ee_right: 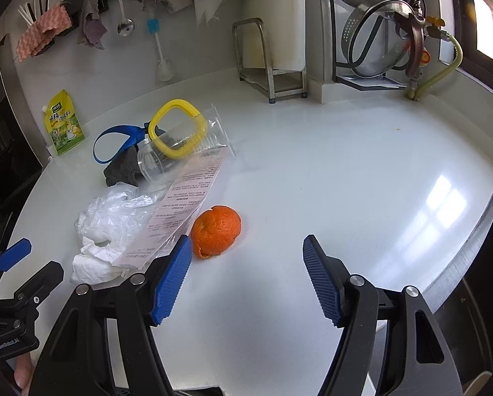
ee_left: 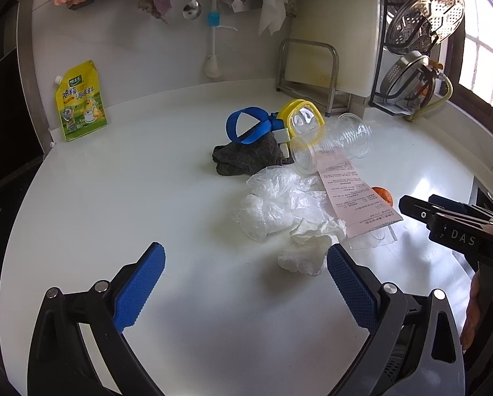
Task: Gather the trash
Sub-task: 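Reach the right tool to the orange peel and grasp it while the left tool grasps the white tissue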
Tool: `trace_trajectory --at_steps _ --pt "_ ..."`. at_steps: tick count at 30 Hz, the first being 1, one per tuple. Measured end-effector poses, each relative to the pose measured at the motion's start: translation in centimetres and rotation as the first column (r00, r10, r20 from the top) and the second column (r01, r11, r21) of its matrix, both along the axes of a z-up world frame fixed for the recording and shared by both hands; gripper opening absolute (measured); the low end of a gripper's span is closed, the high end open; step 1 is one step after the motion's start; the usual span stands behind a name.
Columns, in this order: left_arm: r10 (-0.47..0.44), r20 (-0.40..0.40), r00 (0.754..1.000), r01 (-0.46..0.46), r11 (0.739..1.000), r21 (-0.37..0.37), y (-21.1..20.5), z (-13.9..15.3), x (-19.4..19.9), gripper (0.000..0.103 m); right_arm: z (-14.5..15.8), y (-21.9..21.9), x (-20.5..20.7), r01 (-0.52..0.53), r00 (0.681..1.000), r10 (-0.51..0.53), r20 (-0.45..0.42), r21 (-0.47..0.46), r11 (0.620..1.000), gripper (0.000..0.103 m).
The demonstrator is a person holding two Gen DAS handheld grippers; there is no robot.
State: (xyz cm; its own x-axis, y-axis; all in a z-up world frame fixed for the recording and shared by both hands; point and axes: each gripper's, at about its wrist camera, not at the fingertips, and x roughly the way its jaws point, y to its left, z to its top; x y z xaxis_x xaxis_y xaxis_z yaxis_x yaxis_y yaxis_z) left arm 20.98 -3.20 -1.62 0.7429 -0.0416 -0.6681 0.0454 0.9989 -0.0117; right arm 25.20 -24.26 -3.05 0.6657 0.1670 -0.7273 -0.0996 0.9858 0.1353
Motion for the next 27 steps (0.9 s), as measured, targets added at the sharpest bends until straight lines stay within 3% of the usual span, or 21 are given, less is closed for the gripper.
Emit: trace_trajectory --at_steps 19,21,27 --pt "0.005 -0.036 0.999 -0.005 1.000 0.002 -0.9 -1.0 0.6 0.097 -1.5 1.3 2.9 -0.081 0.996 0.081 -0.040 -0.002 0.997 0.066" --pt "0.005 -0.035 0.999 -0.005 1.000 0.006 -1.1 -1.1 0.5 0.097 -1.5 1.3 2.9 -0.090 0.995 0.090 -0.039 0.003 0.996 0.062" --pt "0.007 -0.042 0.999 -0.006 1.000 0.004 -1.3 -1.2 0.6 0.097 -1.2 2.1 2.4 -0.131 0.991 0.132 -0.029 0.008 0.991 0.030"
